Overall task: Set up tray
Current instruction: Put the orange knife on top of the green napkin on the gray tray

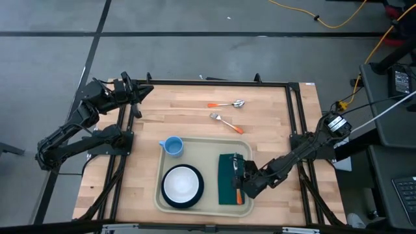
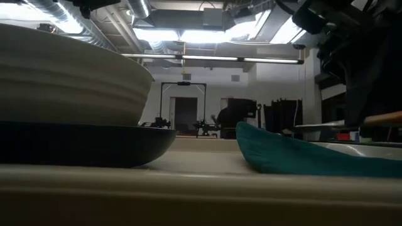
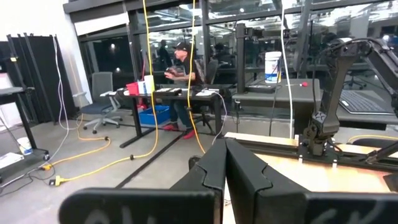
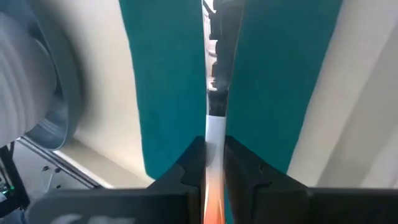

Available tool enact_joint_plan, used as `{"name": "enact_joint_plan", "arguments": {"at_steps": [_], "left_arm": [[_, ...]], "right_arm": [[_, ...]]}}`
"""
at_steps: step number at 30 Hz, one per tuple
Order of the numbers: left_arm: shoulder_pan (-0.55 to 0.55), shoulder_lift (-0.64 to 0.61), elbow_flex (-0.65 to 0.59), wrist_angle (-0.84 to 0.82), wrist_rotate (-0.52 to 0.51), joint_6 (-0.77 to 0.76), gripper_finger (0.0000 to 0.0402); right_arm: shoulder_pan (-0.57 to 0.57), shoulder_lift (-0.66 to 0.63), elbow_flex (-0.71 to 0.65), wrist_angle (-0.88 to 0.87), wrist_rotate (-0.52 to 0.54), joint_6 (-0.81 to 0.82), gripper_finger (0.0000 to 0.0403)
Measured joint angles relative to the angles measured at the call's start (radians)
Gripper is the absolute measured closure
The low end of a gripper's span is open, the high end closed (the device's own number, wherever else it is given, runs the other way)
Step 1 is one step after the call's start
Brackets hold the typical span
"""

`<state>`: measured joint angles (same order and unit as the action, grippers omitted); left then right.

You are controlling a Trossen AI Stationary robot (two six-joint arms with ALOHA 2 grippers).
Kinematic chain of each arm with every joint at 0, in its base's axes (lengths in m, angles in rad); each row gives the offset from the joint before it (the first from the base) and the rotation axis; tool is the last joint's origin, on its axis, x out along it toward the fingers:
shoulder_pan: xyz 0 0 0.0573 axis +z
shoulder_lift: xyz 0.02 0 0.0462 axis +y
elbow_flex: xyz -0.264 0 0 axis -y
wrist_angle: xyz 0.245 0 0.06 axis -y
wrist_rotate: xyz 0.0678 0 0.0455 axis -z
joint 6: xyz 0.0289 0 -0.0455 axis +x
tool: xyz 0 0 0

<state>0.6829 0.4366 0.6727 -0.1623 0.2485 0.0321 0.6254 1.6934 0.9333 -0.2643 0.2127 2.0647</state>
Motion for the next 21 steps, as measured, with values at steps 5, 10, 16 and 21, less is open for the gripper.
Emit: {"name": "enact_joint_plan", "arguments": {"at_steps": [5, 10, 16, 21], "left_arm": [[0.0, 0.0, 0.0, 0.0, 0.0, 0.0, 0.0398], [0.0, 0.0, 0.0, 0.0, 0.0, 0.0, 0.0398], [0.0, 0.0, 0.0, 0.0, 0.0, 0.007, 0.0398], [0.0, 0.0, 0.0, 0.0, -0.001, 0.008, 0.0398]], "right_arm": [[0.001, 0.015, 0.0, 0.003, 0.002, 0.025, 0.0362], [0.008, 0.016, 0.0, -0.02, 0.026, 0.051, 0.0362], [0.011, 0.016, 0.0, -0.029, 0.019, 0.052, 0.0362], [0.023, 0.016, 0.0, -0.057, -0.012, 0.075, 0.0362]]}}
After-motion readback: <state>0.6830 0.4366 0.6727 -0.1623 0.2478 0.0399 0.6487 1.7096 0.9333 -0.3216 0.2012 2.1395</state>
